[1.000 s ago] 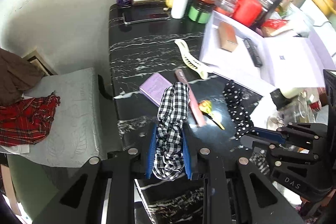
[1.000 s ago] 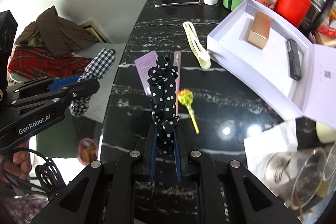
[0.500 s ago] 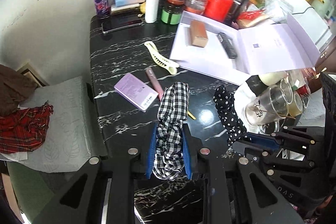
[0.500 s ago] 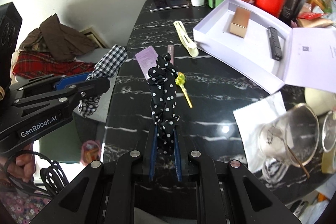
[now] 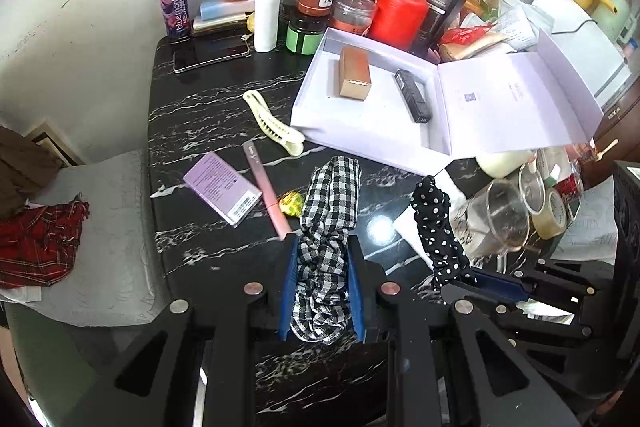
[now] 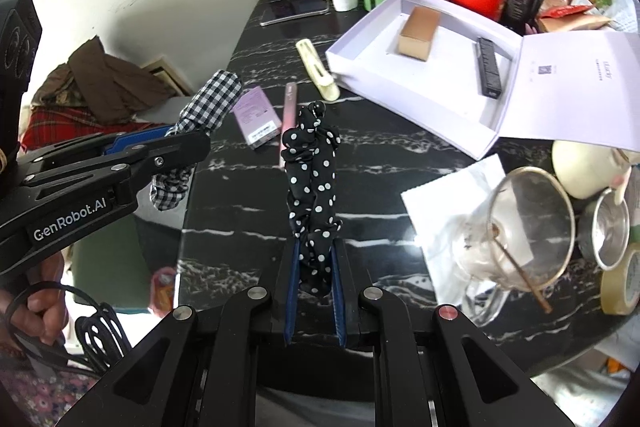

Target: Organize rigid objects

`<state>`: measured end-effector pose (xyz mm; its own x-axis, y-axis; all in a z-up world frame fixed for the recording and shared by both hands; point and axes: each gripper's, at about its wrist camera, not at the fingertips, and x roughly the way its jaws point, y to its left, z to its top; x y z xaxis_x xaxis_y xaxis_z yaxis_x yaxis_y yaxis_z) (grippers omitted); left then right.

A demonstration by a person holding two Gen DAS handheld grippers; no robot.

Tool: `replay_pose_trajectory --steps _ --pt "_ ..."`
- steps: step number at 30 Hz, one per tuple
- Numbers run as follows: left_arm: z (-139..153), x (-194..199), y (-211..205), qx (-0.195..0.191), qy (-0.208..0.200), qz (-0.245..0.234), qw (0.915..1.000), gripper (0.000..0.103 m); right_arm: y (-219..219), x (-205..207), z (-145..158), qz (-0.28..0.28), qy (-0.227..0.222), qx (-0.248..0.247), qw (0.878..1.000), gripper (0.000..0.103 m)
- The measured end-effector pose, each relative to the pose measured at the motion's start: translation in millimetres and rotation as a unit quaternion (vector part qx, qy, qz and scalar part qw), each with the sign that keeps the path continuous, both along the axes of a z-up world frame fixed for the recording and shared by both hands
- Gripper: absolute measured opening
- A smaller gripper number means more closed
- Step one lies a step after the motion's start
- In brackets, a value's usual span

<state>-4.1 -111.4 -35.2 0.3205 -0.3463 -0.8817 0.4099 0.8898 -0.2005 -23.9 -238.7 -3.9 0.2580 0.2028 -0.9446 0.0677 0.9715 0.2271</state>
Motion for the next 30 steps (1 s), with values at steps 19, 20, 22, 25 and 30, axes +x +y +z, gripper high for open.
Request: replay_pose_trajectory --steps 19,20,22,25,30 --pt "28 76 -93 -0.008 -0.035 -0.021 0.9991 0.023 -89 58 23 -0.025 -0.012 -0.024 0.999 0.015" --pt "28 80 -98 -0.006 -0.037 -0.025 0.999 0.023 -93 61 23 -0.025 -0.01 -0.026 0.999 0.015" --pt "30 89 -109 -0.003 -0.04 -0.033 0.9987 0.023 -100 70 22 -0.022 -0.006 -0.032 0.999 0.015" --pt "29 101 -122 0.002 -0.041 -0.042 0.9983 0.023 -109 84 20 -0.023 0.0 -0.041 0.999 0.015" --pt "22 123 -137 0.007 -0.036 -0.051 0.998 0.023 -129 104 9 -0.042 0.018 -0.035 0.998 0.015"
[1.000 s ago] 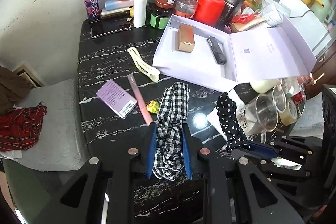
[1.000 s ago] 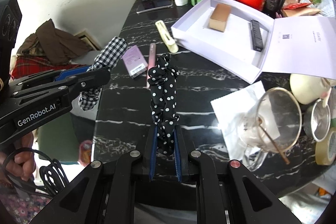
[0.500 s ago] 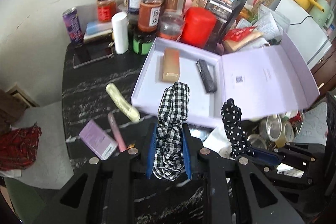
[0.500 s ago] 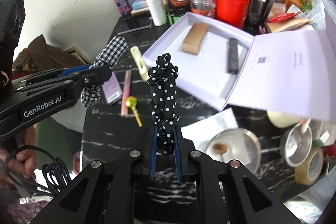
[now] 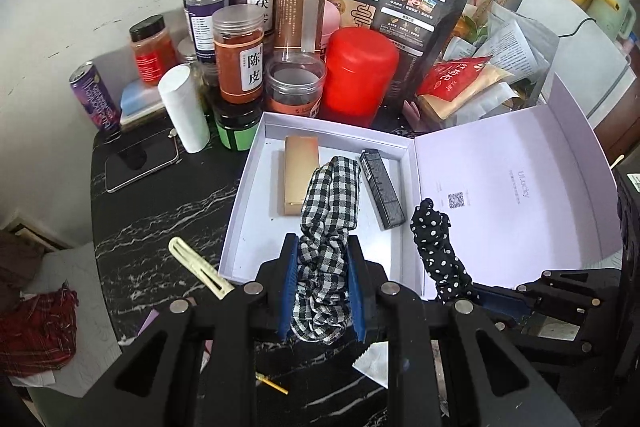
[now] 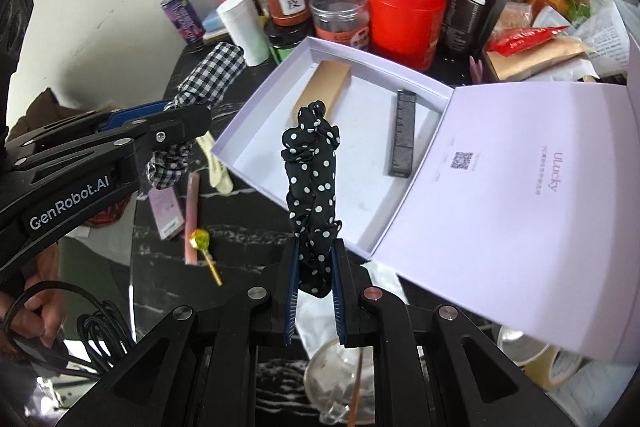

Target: Organize rigid objects

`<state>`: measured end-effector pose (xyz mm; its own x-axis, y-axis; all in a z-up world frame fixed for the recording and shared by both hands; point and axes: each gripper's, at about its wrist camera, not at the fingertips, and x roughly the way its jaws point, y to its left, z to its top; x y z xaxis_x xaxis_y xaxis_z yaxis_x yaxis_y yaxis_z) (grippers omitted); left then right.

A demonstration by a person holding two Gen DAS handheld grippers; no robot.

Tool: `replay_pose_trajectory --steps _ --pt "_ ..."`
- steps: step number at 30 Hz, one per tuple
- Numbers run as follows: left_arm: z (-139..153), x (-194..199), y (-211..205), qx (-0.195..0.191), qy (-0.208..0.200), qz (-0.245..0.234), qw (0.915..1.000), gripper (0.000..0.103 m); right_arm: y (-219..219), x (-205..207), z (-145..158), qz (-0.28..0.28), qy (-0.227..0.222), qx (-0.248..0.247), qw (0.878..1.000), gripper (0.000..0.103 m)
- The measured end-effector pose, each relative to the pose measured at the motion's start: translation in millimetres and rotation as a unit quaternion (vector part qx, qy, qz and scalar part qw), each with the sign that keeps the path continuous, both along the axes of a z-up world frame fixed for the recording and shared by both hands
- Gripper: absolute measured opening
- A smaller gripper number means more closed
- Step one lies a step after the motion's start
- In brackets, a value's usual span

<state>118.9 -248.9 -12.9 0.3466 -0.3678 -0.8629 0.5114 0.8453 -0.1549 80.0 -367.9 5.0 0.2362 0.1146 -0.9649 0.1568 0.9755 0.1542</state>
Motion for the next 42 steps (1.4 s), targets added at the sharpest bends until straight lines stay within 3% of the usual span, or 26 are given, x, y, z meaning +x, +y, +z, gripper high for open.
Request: replay_pose_trajectory --steps 14,32,42 --pt "-17 54 -18 0.005 0.006 0.02 0.9998 0.023 -37 59 -22 -0.023 0.007 -0.004 1.0 0.015" --pt "-91 112 -36 0.019 0.058 0.036 0.9975 0.023 -55 110 -90 -0.054 0.045 -0.016 0.997 0.015" --pt "-109 124 -53 0.008 0.064 0.025 0.9976 0.023 -68 113 -124 -0.09 0.063 -0.018 0.994 0.015"
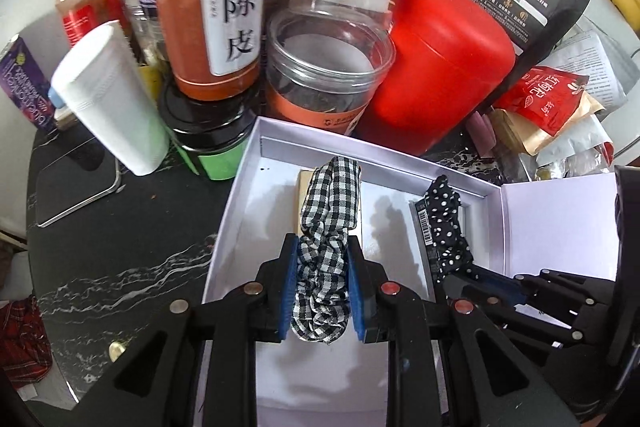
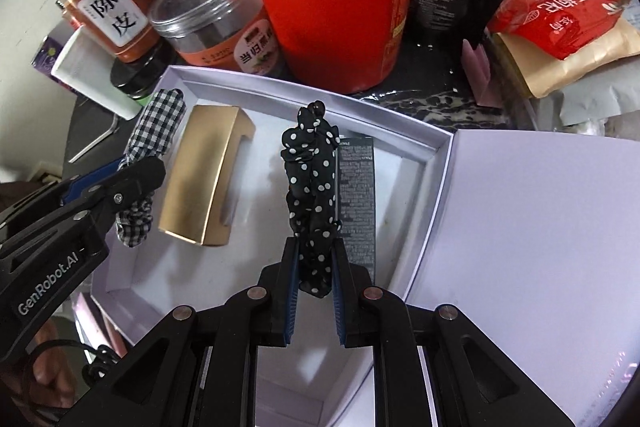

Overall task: Organize rigid objects
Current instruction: 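Lower both scrunchies into the white box and open both tools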

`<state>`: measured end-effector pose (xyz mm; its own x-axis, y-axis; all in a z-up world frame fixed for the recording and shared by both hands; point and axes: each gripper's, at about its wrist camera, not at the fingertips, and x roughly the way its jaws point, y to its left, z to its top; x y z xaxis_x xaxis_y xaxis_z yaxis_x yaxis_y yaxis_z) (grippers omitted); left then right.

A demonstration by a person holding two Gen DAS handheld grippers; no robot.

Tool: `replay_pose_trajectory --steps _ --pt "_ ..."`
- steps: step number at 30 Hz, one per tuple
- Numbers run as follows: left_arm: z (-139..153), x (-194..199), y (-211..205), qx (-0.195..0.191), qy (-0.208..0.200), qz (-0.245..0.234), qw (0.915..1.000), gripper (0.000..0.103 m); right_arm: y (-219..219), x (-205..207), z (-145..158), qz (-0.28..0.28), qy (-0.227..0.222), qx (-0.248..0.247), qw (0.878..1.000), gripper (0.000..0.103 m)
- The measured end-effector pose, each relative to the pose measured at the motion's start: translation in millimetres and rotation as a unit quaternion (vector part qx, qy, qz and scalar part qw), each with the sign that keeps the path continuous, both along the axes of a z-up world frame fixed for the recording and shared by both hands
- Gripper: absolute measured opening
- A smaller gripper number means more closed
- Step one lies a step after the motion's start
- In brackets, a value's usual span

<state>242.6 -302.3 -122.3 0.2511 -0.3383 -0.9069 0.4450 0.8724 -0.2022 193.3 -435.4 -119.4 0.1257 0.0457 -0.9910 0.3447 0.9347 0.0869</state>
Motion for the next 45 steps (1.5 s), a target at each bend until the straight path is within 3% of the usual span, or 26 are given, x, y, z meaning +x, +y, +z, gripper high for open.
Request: replay_pose_trajectory --steps 14,20,24,29,33,45 --pt "-22 4 -13 0.022 0.0 -0.006 0.9997 0.023 1 -2 -20 0.021 0.009 -0.017 1.0 0.018" --pt "-22 3 -18 0.024 0.01 -0.004 0.9996 0.023 11 4 -21 0.024 0.009 -0.031 0.999 0.026" --pt "-10 -4 -23 0.047 -0.021 -0.013 0.9986 0.024 11 5 -16 0.019 0.01 -0.036 0.999 0.028" --pt "-2 -10 -26 0.062 -0.017 -0.015 0.9978 0.026 9 -1 -7 0.018 0.009 -0.038 0.999 0.028" --pt "13 -17 -21 0.072 -0.038 -0.017 0.9966 0.026 1 -5 6 0.019 0.007 -0.042 0.999 0.028" --pt "95 -36 -2 0.042 -0.097 -0.007 0.9944 0.026 8 -17 75 0.025 -0.021 -0.078 0.996 0.028"
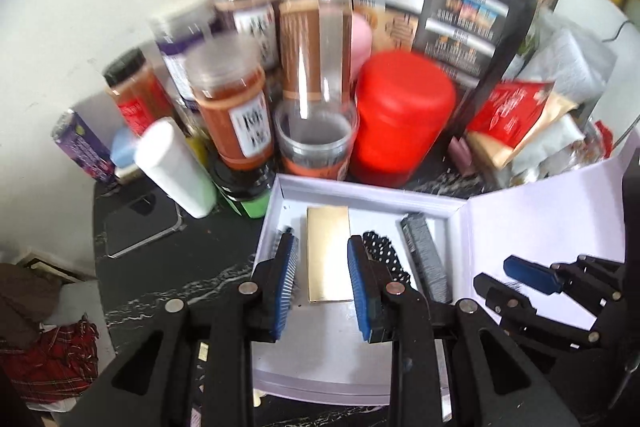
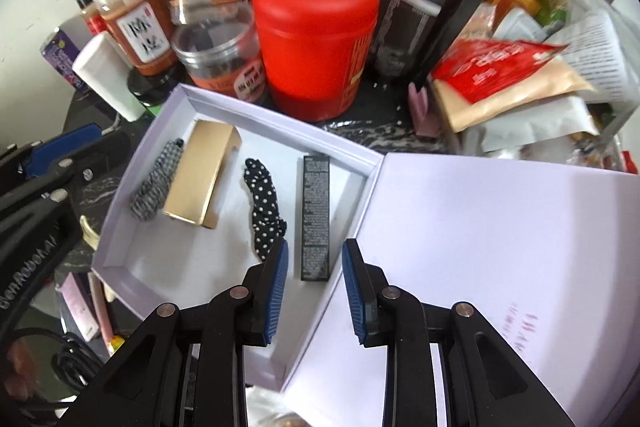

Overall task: Organize rigid objects
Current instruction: 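Lower both scrunchies into the white box and open both tools, then withdraw both tools from the white box back over the table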

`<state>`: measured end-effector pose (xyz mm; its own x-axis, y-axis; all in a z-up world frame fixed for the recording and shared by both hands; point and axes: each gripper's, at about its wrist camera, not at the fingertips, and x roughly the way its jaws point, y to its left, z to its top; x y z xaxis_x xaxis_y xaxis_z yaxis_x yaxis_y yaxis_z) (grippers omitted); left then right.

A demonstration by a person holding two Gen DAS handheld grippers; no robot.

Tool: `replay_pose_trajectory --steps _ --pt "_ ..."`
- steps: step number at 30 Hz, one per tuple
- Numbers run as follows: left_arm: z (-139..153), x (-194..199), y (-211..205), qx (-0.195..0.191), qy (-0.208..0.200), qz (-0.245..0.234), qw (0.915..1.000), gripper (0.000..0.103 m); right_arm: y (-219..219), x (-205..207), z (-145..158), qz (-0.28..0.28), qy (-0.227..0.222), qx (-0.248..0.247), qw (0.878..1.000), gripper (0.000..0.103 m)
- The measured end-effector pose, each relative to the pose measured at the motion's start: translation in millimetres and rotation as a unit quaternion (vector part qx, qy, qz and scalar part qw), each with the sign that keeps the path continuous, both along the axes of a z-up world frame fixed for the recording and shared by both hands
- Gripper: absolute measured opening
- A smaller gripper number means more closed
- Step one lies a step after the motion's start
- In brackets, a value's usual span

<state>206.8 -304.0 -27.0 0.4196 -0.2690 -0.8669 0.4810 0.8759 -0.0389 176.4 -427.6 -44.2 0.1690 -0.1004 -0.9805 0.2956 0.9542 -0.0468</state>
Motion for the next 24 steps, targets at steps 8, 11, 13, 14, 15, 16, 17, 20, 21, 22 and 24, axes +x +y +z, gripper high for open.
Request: replay_pose_trajectory --steps 8,11,13,14,15,16,17,20,21,22,24 --pt "42 -18 19 -0.02 -0.036 0.012 0.9991 0.026 15 -15 46 0.006 -0.033 -0.008 0.999 0.028" --pt "52 -23 28 -0.028 -0.035 0.018 0.9988 0.026 21 -20 58 0.015 -0.041 -0.01 0.999 0.028" --pt "59 -30 36 -0.032 -0.041 0.021 0.9984 0.026 25 -22 65 0.017 -0.05 -0.008 0.999 0.028" --pt "63 -33 39 -0.034 -0.046 0.023 0.9981 0.026 28 -24 69 0.019 -0.053 -0.006 0.998 0.028" --pt "67 -36 43 -0.035 -0.05 0.024 0.9978 0.026 31 -25 73 0.022 -0.055 -0.005 0.998 0.028" --pt "71 -39 46 -0.037 -0.052 0.025 0.9976 0.026 34 -26 76 0.023 -0.057 -0.005 0.998 0.028" --pt "75 -42 50 -0.04 -0.054 0.027 0.9974 0.026 36 -27 78 0.025 -0.06 -0.005 0.998 0.028" --pt "82 -50 63 -0.05 -0.054 0.032 0.9968 0.026 47 -32 87 0.029 -0.069 -0.005 0.997 0.028" --pt "85 -53 68 -0.053 -0.055 0.035 0.9964 0.026 51 -33 89 0.03 -0.073 -0.005 0.997 0.028" --pt "87 -57 74 -0.054 -0.057 0.038 0.9962 0.026 55 -35 92 0.032 -0.076 -0.004 0.997 0.028" --pt "90 -64 84 -0.055 -0.06 0.043 0.9958 0.026 64 -39 97 0.036 -0.081 0.0 0.996 0.028"
